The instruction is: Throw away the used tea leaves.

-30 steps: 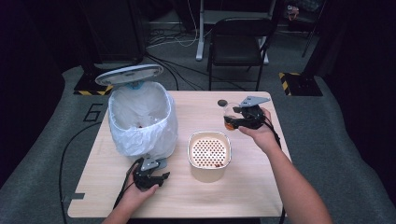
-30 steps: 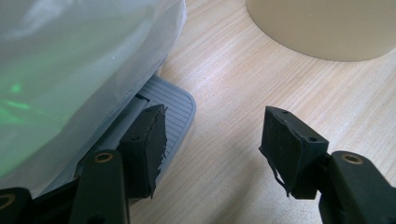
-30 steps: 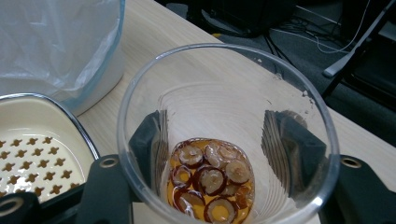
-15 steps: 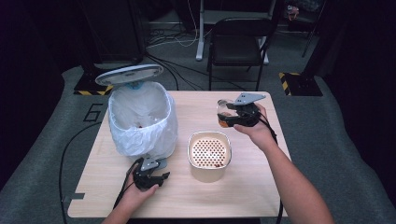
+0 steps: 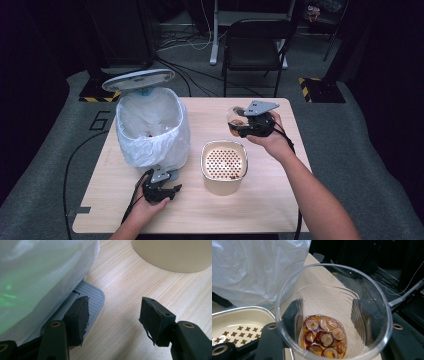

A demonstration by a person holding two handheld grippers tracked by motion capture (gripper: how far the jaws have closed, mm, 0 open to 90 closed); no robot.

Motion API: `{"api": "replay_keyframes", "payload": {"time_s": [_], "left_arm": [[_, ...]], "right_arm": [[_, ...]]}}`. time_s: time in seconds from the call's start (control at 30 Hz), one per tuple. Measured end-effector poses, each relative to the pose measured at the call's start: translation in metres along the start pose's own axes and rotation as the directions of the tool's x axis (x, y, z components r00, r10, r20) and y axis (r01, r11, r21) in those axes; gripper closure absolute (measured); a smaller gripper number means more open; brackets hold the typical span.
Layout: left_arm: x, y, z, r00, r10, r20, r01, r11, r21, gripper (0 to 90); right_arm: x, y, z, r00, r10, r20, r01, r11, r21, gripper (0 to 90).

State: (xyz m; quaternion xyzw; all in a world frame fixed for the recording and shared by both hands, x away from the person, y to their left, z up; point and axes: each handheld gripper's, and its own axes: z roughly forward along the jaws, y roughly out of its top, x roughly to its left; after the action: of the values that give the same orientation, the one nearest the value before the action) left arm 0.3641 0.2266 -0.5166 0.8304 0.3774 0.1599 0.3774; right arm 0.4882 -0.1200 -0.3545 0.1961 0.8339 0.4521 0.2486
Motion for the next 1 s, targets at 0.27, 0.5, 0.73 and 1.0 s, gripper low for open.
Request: {"api": "replay_keyframes", "payload": {"time_s": [0.27,0.5,0.73,1.0], "left_arm": [[0.000,0.000,0.000,1.0000,-0.002,0.001,0.002,1.0000,-0.001,40.2],[0.000,0.000,0.000,1.0000,-0.003,-0.002,0.003,1.0000,-0.004,40.2],[0.000,0.000,0.000,1.0000,-0.001,0.001,0.001,1.0000,-0.001,40.2],[0.000,0.000,0.000,1.0000,-0.001,-0.001,0.001,1.0000,-0.001,40.2]], "right_arm": [[0.009,0.008,-0.004,0.9937,-0.112,0.003,0.112,0.994,0.021,43.4],[0.016,0.012,-0.006,0.9858,-0.168,-0.005,0.168,0.986,0.024,43.4],[0.022,0.014,-0.010,0.9676,-0.253,0.001,0.253,0.968,0.009,43.5],[0.030,0.012,-0.011,0.9289,-0.370,0.015,0.370,0.929,0.008,43.4]]}}
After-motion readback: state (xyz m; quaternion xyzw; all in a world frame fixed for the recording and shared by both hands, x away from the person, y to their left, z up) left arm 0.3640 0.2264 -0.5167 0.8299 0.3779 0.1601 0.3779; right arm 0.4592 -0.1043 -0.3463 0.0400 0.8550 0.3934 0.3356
